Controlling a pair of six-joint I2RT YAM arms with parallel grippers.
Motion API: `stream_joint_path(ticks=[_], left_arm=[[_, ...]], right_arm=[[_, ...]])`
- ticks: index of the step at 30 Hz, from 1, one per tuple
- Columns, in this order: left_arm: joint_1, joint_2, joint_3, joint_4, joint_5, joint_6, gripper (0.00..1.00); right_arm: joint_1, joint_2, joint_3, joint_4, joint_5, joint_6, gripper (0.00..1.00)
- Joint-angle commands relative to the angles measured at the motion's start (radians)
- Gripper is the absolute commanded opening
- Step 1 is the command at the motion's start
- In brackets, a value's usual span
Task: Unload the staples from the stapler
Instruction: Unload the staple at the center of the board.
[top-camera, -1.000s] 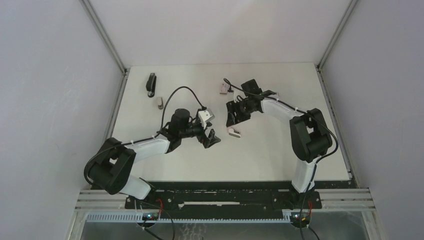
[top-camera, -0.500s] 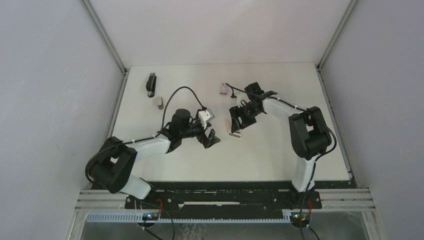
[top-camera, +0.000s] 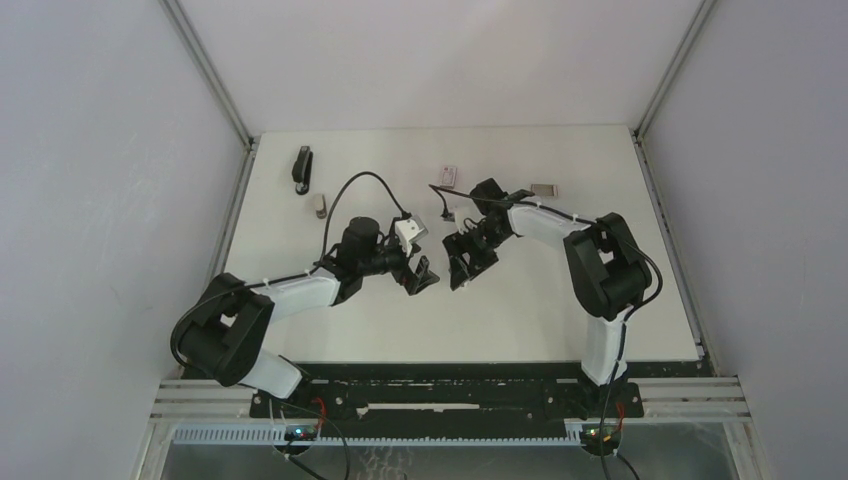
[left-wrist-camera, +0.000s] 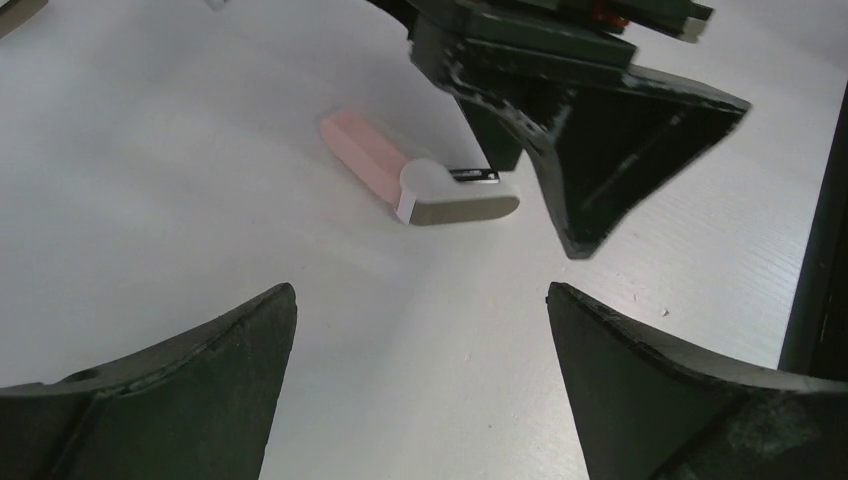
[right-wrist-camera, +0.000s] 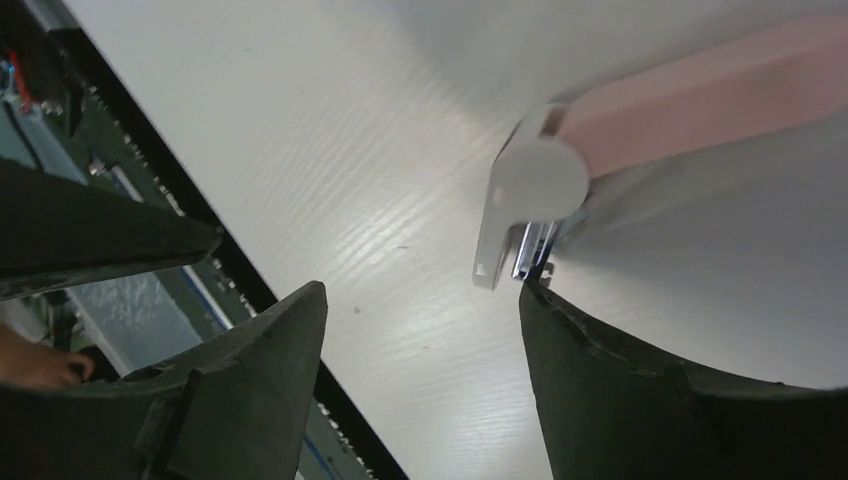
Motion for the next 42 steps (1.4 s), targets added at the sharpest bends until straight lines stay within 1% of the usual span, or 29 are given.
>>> stream_joint_path(ticks=[1, 8, 11, 13, 15, 17, 20, 23, 29, 35, 42], left_arm=[[0.007, -0.005, 0.037, 0.031, -0.006, -0.018, 1.0], [0.007, 0.007, 0.042, 0.033, -0.023, -0.021, 1.0], [0.007, 0.012, 0.045, 0.033, -0.033, -0.026, 1.0], [0.007, 0.012, 0.043, 0.033, -0.04, -0.025, 1.0], [0.011, 0.01, 0.042, 0.034, -0.044, -0.025, 1.0], [0.015, 0.009, 0.041, 0.036, -0.043, -0.027, 1.0], [0.019, 0.005, 0.041, 0.036, -0.042, -0.03, 1.0], [0.023, 0.002, 0.041, 0.037, -0.042, -0.032, 1.0], [0.034, -0.006, 0.038, 0.035, -0.042, -0.033, 1.0], [0.045, -0.007, 0.04, 0.038, -0.038, -0.037, 1.0], [0.049, -0.003, 0.043, 0.04, -0.043, -0.039, 1.0]], right_arm=[[0.033, -0.012, 0.038, -0.055, -0.124, -0.056, 0.72], [0.042, -0.053, 0.07, -0.066, -0.208, -0.06, 0.74], [0.037, -0.068, 0.072, -0.066, -0.204, -0.06, 0.74], [0.032, -0.085, 0.066, -0.043, -0.116, -0.045, 0.75], [0.029, -0.108, 0.041, -0.001, 0.018, -0.035, 0.75], [0.019, -0.114, 0.016, 0.03, 0.06, -0.038, 0.77], [0.016, -0.079, 0.007, 0.024, 0.053, -0.036, 0.86], [0.03, -0.036, 0.009, 0.021, 0.046, -0.039, 0.91], [0.068, 0.001, 0.014, 0.004, 0.013, -0.056, 0.92], [0.103, 0.006, 0.035, -0.019, -0.08, -0.066, 0.92], [0.142, -0.012, 0.038, 0.041, -0.118, -0.055, 1.0]])
